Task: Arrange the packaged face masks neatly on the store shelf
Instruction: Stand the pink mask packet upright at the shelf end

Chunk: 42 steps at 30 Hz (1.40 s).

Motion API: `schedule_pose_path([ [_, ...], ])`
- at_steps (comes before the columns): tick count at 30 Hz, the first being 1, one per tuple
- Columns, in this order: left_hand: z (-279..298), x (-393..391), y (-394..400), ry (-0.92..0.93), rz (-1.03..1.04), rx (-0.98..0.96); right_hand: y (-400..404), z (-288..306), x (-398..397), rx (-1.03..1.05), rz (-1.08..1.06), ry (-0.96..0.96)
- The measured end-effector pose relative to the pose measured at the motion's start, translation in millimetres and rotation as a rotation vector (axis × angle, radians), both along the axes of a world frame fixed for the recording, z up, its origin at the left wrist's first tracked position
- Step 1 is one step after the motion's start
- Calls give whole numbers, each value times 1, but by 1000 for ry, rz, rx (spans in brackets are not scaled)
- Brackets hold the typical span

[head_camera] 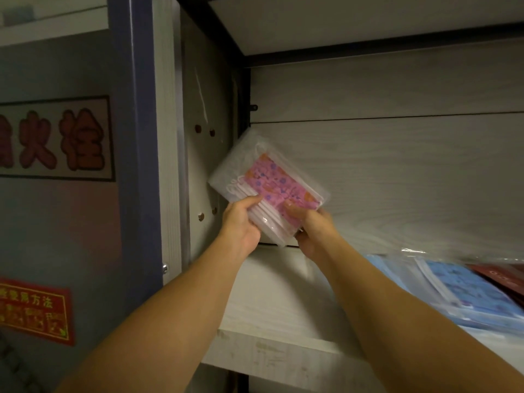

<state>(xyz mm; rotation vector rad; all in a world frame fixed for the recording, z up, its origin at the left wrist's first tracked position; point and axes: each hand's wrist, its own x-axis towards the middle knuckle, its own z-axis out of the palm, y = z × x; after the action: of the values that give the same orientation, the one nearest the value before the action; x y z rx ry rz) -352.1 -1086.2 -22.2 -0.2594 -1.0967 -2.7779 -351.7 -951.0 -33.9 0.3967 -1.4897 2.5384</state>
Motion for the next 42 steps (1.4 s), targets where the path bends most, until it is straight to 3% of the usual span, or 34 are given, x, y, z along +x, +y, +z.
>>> schedule_pose_path([
  [6,5,-3,-18,-49,274,65,23,-1,-10,88,-81,-34],
  [8,2,-3,-22,-29,392,-56,30,-4,-14,137,-133,-52],
  [11,-5,0,-30,14,527,-384,38,-8,-16,253,-201,-47],
  [14,-11,2,-34,-20,479,-618,42,-12,-14,367,-226,-29],
  [17,-13,4,-34,-99,422,-709,41,-13,-15,417,-232,-30],
  [25,-9,11,-30,-128,380,-645,40,-12,-17,418,-193,26],
  [33,-10,17,-30,-244,330,-826,41,-26,-21,607,-23,-36],
  [42,-8,17,-25,-191,289,-734,43,-22,-20,527,-24,-12],
])
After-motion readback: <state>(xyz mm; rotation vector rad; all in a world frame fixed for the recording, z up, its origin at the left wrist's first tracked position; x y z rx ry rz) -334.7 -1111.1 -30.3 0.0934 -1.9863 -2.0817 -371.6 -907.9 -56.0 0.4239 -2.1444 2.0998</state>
